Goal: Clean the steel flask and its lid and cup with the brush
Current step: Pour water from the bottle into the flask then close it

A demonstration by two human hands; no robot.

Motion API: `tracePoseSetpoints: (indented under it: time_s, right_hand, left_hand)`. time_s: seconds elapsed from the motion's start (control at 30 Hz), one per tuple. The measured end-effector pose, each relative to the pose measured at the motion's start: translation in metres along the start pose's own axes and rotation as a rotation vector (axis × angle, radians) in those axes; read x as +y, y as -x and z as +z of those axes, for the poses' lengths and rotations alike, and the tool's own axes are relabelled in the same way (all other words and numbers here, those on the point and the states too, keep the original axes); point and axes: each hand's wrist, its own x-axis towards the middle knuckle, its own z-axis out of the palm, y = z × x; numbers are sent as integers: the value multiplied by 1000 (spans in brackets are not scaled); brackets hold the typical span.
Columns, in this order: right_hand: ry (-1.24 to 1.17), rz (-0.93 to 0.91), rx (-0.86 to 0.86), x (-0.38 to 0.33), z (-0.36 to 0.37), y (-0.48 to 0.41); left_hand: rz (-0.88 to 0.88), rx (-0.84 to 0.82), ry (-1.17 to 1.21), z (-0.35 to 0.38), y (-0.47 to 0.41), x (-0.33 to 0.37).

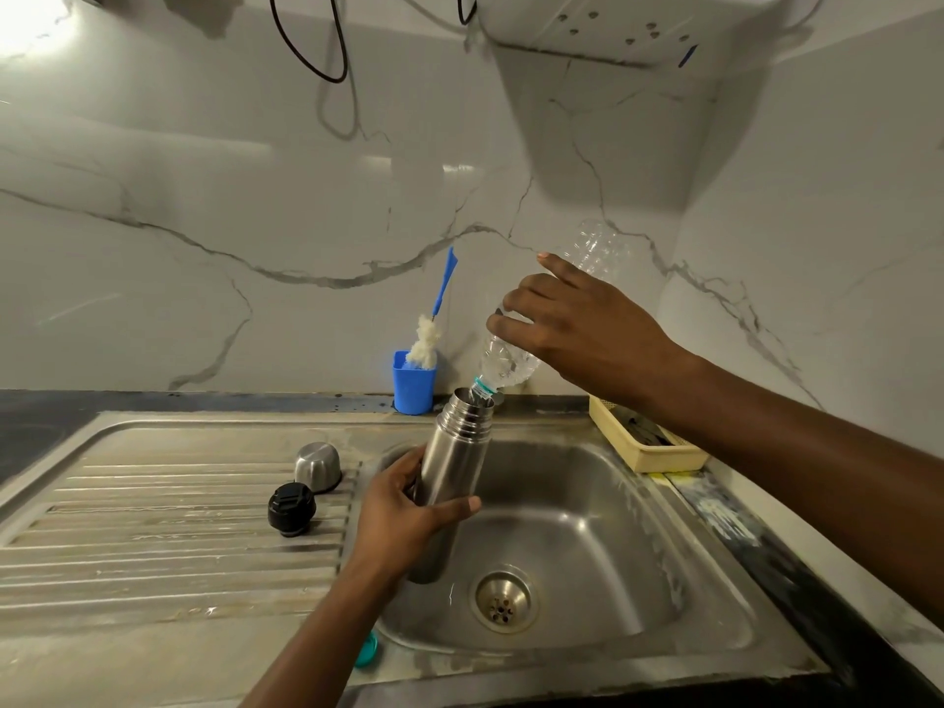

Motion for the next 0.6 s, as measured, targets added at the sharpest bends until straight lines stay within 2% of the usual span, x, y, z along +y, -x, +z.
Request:
tracePoseSetpoints:
  time_s: [0.6]
  right_hand:
    - [33, -8, 58, 2, 4, -3]
  left_hand:
    - [-17, -7, 35, 0, 2, 1]
